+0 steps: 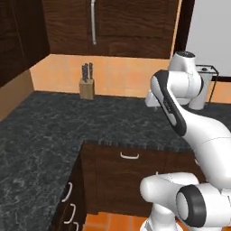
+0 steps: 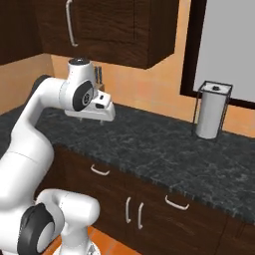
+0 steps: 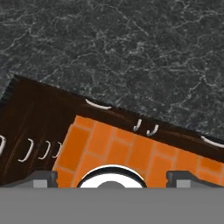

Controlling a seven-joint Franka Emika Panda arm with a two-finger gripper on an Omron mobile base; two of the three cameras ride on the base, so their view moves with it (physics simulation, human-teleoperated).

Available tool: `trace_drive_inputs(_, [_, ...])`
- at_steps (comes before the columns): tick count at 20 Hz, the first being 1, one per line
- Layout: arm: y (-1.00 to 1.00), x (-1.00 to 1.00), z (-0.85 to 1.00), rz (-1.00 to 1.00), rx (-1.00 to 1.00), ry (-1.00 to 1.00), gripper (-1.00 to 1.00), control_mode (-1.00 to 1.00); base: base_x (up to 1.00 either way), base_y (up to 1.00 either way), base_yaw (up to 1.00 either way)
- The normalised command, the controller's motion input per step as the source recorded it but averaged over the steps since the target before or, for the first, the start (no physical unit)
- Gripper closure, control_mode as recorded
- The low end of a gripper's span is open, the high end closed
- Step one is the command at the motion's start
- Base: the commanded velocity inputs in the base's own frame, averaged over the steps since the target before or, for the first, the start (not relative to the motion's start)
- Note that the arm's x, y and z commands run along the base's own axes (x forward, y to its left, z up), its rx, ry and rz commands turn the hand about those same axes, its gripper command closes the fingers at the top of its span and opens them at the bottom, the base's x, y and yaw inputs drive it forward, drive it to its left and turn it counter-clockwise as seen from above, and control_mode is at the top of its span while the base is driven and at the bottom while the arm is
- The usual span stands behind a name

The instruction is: Take a straw from the drawer in front and place it inside the glass cup on the dining counter.

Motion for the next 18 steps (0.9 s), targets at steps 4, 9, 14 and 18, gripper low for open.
trace_drive_inputs(4, [0.00,0.00,0.00,0.00,0.00,0.00,-1.00,1.00,0.00,-0.76,0.61])
trace_drive_inputs(9, [0.00,0.00,0.00,0.00,0.00,0.00,-1.00,1.00,0.00,-0.79,0.56])
trace_drive_inputs(14, [0.00,0.00,0.00,0.00,0.00,0.00,-1.00,1.00,0.00,-0.73,0.45])
trace_drive_inputs(18, [0.00,0.00,0.00,0.00,0.00,0.00,-1.00,1.00,0.01,-0.69,0.43])
